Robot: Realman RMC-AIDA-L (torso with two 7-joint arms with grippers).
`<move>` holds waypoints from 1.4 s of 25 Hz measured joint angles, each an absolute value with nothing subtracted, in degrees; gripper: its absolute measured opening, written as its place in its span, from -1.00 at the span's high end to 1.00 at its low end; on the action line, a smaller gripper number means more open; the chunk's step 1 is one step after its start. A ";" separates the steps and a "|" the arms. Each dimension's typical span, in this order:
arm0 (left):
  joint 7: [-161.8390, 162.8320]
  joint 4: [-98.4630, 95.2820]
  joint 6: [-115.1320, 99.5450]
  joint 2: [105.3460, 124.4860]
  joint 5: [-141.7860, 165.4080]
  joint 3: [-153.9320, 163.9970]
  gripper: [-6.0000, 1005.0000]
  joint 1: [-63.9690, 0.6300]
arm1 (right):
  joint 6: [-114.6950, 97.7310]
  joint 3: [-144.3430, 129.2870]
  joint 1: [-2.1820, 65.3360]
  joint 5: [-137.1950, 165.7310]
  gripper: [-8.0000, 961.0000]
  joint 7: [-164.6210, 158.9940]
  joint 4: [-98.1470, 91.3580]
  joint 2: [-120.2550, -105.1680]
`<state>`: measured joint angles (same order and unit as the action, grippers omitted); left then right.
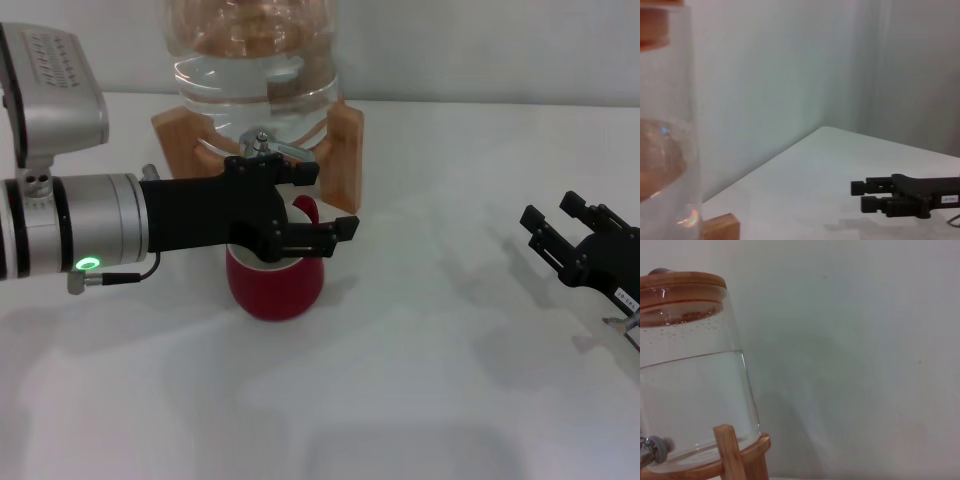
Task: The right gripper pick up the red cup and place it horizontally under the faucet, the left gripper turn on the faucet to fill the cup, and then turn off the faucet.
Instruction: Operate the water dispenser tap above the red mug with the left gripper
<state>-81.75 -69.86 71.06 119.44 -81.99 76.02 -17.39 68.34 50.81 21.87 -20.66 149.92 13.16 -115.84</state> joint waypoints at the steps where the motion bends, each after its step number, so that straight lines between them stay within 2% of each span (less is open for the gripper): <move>1: -81.79 -69.66 70.63 119.44 -81.90 76.01 -0.71 -17.48 | 68.36 50.78 21.89 -20.64 -0.26 149.91 13.17 -115.84; 12: -82.94 -64.04 68.41 119.38 -81.91 75.93 -0.71 -21.51 | 68.55 50.71 21.97 -20.34 -0.26 149.87 13.23 -115.84; 35: -89.85 -63.37 68.79 119.44 -88.47 74.04 -0.71 -21.15 | 68.65 50.71 21.74 -20.30 -0.26 149.85 13.27 -115.84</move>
<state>-89.86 -63.37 68.79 119.44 -88.47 74.04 -21.15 68.65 50.71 21.74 -20.30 149.85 13.27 -115.84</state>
